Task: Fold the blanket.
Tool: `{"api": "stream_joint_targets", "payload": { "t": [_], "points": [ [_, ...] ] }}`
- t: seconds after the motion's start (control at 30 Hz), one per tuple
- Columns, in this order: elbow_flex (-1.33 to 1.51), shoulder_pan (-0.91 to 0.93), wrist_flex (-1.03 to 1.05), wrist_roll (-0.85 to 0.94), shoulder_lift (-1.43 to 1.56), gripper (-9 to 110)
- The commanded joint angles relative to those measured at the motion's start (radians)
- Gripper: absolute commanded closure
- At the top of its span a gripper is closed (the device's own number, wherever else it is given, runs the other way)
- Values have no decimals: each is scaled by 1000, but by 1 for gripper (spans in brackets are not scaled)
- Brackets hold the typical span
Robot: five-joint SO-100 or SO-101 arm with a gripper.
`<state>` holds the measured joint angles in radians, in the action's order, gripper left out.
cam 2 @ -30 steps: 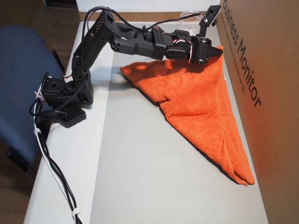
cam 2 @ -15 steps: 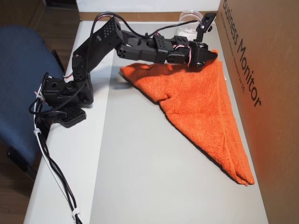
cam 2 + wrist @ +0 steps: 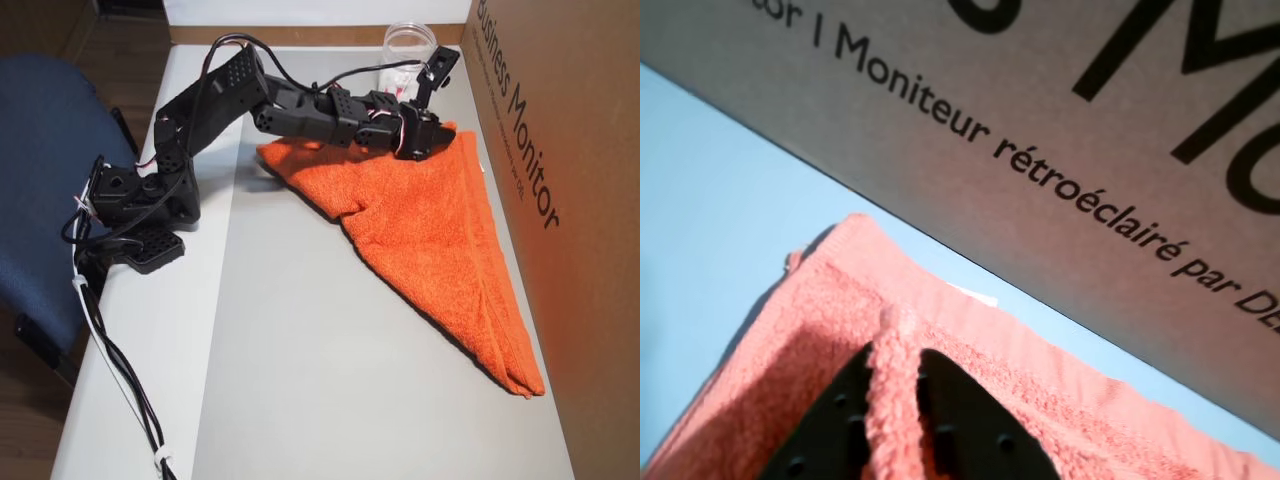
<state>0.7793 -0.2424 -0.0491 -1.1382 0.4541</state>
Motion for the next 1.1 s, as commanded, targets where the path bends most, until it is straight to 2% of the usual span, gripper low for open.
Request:
{"api": "stream_joint_targets", "payload": {
  "t": [0.0,0.5,0.87,1.07],
  "points": [
    [-80,-9,-21,-48,-6,102],
    [-121,-40,-21,-282,-60,102],
    [-133,-64,-15,-301,-86,101],
    [-132,-83,-18,-370,-84,86]
  ]
}}
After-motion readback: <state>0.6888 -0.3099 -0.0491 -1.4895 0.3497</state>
